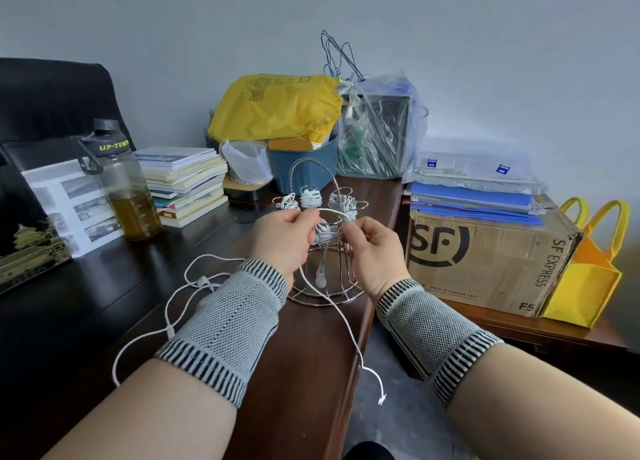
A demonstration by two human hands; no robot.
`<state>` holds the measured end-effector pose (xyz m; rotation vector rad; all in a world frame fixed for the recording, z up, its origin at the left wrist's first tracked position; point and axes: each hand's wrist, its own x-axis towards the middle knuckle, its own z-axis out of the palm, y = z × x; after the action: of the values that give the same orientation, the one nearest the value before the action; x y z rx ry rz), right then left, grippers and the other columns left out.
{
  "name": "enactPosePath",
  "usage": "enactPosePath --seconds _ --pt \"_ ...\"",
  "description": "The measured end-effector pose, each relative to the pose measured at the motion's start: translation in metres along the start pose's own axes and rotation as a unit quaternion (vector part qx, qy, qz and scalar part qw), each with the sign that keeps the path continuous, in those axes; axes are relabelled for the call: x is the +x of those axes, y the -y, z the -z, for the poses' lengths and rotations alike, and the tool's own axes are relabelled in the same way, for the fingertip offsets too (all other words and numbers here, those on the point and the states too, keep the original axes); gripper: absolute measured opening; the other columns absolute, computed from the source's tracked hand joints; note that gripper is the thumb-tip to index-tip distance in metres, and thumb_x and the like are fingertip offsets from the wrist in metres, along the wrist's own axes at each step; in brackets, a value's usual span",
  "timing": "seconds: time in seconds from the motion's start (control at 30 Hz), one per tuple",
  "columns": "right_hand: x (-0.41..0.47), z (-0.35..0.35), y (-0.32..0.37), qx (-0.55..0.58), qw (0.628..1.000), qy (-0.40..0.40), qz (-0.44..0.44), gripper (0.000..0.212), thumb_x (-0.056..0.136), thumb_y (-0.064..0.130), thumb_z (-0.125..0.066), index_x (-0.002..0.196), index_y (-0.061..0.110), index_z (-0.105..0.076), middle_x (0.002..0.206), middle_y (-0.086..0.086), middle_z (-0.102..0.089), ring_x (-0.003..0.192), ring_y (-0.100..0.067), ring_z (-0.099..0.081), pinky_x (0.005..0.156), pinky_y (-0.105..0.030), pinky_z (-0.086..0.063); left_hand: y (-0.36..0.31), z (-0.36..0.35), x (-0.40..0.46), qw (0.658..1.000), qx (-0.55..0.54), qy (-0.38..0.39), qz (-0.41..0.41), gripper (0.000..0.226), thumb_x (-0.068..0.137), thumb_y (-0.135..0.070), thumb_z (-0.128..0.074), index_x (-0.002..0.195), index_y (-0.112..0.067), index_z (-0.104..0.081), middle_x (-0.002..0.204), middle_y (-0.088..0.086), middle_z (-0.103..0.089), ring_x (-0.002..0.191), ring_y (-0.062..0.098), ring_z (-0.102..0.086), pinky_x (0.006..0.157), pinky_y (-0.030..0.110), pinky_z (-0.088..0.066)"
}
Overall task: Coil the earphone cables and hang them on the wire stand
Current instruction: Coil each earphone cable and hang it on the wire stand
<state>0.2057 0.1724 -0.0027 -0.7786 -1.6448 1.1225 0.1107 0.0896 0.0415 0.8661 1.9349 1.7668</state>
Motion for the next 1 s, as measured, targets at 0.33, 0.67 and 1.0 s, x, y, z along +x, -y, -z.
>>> enactPosePath --seconds 0.33,0.67,1.0 --pt "0.012 -0.005 0.015 -0.052 0.998 -0.005 -0.032 0.035 0.094 0.027 -0.051 0.060 0.016 -0.051 0.053 0.004 -0.047 0.051 -0.014 -0.041 0.055 -0.028 -0.036 -0.006 -0.001 0.010 0.929 0.364 -0.016 -0.069 0.047 0.100 -0.034 -0.038 0.080 -0.009 -0.074 0.061 -0.001 -0.071 0.067 0.014 -0.064 0.065 0.027 -0.052" --pt "0.014 -0.007 0.012 -0.038 0.997 -0.013 -0.071 0.034 0.089 0.026 -0.054 0.057 0.015 -0.056 0.049 0.002 -0.047 0.047 -0.016 -0.041 0.055 -0.032 -0.037 0.006 -0.003 0.012 0.986 0.160 0.034 0.028 0.031 0.095 -0.028 -0.049 0.074 -0.017 -0.068 0.059 -0.002 -0.071 0.063 0.018 -0.055 0.059 0.028 -0.044" --pt "0.016 -0.005 0.013 -0.064 0.995 -0.044 -0.063 0.029 0.084 0.024 -0.060 0.058 0.016 -0.051 0.056 0.002 -0.054 0.054 -0.015 -0.047 0.062 -0.033 -0.045 0.013 -0.002 0.015 0.990 0.121 0.051 0.044 0.023 0.090 -0.021 -0.054 0.076 -0.014 -0.070 0.052 -0.003 -0.067 0.048 0.016 -0.039 0.047 0.026 -0.031"
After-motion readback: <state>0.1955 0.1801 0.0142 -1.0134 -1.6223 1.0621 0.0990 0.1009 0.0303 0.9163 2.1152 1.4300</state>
